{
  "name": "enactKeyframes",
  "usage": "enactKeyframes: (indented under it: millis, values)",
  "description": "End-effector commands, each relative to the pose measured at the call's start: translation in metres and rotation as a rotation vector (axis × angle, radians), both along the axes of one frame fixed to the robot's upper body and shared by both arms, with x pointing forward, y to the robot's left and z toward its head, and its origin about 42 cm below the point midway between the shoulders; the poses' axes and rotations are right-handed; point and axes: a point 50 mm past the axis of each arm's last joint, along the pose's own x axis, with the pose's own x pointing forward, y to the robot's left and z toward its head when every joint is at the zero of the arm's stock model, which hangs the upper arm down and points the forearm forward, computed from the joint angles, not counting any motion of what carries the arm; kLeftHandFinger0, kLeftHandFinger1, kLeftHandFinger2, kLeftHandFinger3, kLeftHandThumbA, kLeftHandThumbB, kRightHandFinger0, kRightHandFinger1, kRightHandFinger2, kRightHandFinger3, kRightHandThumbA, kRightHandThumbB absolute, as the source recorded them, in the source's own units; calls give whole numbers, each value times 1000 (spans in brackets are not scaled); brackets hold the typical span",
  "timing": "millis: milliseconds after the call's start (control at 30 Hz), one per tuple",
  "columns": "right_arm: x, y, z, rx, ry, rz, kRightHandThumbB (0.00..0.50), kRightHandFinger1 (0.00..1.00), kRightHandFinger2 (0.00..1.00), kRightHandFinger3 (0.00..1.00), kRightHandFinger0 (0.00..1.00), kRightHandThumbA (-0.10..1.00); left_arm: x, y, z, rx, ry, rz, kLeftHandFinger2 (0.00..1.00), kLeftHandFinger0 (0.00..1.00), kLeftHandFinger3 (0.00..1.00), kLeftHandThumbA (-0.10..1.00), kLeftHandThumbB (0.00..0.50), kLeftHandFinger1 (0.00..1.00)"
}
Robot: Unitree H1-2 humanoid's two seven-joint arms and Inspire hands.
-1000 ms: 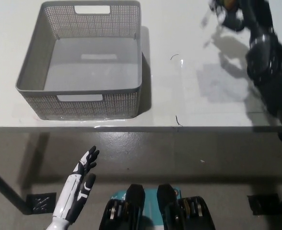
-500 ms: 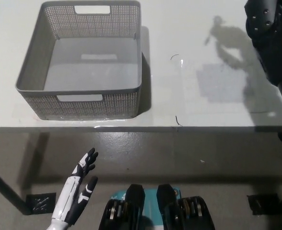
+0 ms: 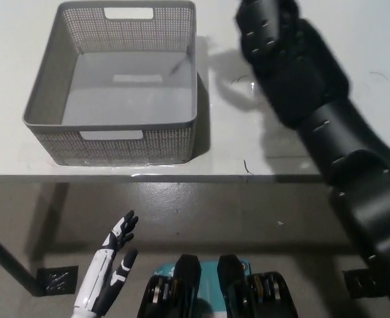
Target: Use the right hand to pick up a black power cord and place it into a container on the left hand side
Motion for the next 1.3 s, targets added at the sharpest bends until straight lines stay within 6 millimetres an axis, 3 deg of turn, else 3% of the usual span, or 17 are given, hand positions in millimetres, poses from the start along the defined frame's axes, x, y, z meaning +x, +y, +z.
enactKeyframes:
  millis: [0,167,333,400,433,467,533,600,733,833,900,933,1000,1100,1133,1267]
  values:
    - [-13,38,38,1,-76,53,148,190,671,788,0,-100,-2,1,7,-3,-25,-12,1000,1000,1000,955,58,1000]
    - [-20,69,24,-7,-41,93,145,216,659,771,0,-100,0,-3,9,4,-26,-21,1000,1000,1000,978,65,1000]
    - [-18,78,4,-28,1,88,139,221,650,748,0,-100,3,-2,11,4,-43,-28,1000,1000,1000,950,44,1000]
    - [-16,77,-1,-29,13,84,217,203,603,653,0,-100,5,-2,12,9,-54,-31,1000,1000,1000,930,25,1000]
    - [-13,75,-11,-40,46,67,162,189,629,668,0,-100,7,-1,12,34,-72,-30,1000,1000,1000,947,22,1000]
    - [-11,73,-21,-51,68,59,129,216,665,749,0,-100,8,-1,13,42,-75,-30,1000,1000,1000,950,18,1000]
    - [-6,67,-44,-71,135,41,146,250,678,790,0,-100,8,-2,15,32,-69,-30,1000,1000,1000,921,2,1000]
    - [-4,64,-65,-94,184,19,142,279,698,791,0,-100,7,-2,15,39,-43,-29,1000,1000,1000,952,21,1000]
    - [-5,57,-110,-136,308,-5,133,397,836,878,0,-100,8,-4,16,49,-58,-33,1000,1000,1000,905,26,1000]
    - [-7,54,-128,-160,335,-19,114,400,860,889,0,-100,11,-5,17,46,-63,-38,1000,1000,1000,903,32,1000]
    - [-7,54,-132,-167,348,-23,116,396,864,885,0,-100,12,-6,17,44,-71,-40,1000,1000,1000,902,32,1000]
    - [-8,54,-137,-173,358,-21,133,348,806,772,0,-100,13,-6,18,46,-70,-42,1000,1000,1000,914,45,1000]
    - [-10,54,-141,-178,366,-24,140,296,765,719,0,-100,14,-6,19,53,-71,-45,1000,1000,1000,936,43,1000]
    - [-10,52,-147,-180,371,-20,104,321,853,746,0,-100,16,-6,21,75,-81,-49,1000,1000,1000,937,30,1000]
    - [-10,52,-147,-183,368,-21,111,368,892,833,0,-100,17,-7,22,75,-81,-51,1000,1000,1000,925,29,1000]
    - [-9,50,-144,-188,363,-22,120,438,908,912,0,-100,20,-7,24,86,-84,-62,1000,1000,1000,938,33,1000]
